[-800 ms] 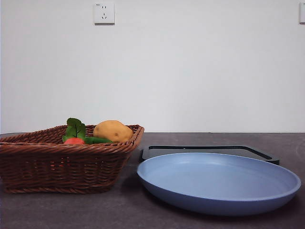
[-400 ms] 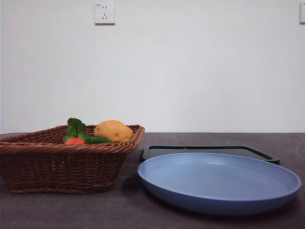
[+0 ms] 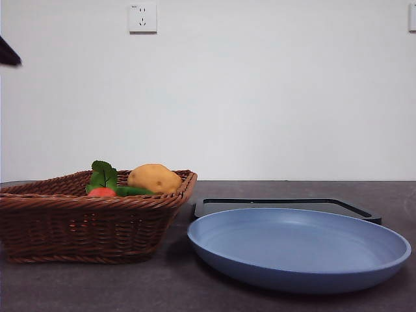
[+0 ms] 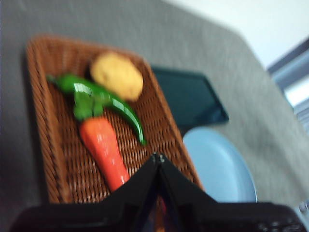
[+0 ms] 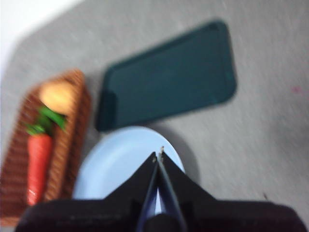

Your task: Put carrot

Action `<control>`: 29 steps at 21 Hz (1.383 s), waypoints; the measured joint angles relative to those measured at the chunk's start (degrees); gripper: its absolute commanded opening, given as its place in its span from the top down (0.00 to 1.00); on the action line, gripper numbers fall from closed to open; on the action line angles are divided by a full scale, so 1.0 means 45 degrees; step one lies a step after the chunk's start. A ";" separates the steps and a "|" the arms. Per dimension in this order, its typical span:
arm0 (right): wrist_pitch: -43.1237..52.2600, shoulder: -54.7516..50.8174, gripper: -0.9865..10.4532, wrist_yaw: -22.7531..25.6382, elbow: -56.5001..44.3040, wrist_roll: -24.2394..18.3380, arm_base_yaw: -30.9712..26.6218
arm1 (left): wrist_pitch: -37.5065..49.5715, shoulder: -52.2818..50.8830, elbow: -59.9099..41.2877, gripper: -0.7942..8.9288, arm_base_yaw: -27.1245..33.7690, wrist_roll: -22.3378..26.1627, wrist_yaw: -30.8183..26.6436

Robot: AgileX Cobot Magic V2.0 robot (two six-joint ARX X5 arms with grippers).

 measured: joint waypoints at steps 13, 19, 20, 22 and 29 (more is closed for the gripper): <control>0.0277 0.7203 0.74 -0.1583 0.0248 -0.1491 0.1059 | -0.0767 0.2351 0.1078 0.65 -0.2579 0.1608 0.0010; 0.1700 0.9020 0.85 -0.1613 0.0248 -0.1132 0.1914 | -0.0748 0.2351 0.1078 0.63 -0.2637 0.1608 -0.0015; 0.1768 0.9073 0.89 -0.1511 0.0248 -0.1005 0.1972 | -0.0748 0.2351 0.1078 0.63 -0.2637 0.1603 -0.0112; 0.1768 0.9068 0.91 -0.1117 0.0248 -0.0855 0.1991 | -0.0748 0.2351 0.1078 0.63 -0.2642 0.1603 -0.0486; 0.0583 0.7417 0.91 -0.0850 0.0248 -0.0714 0.1991 | -0.0763 0.2356 0.1078 0.57 -0.3444 0.1413 -0.2642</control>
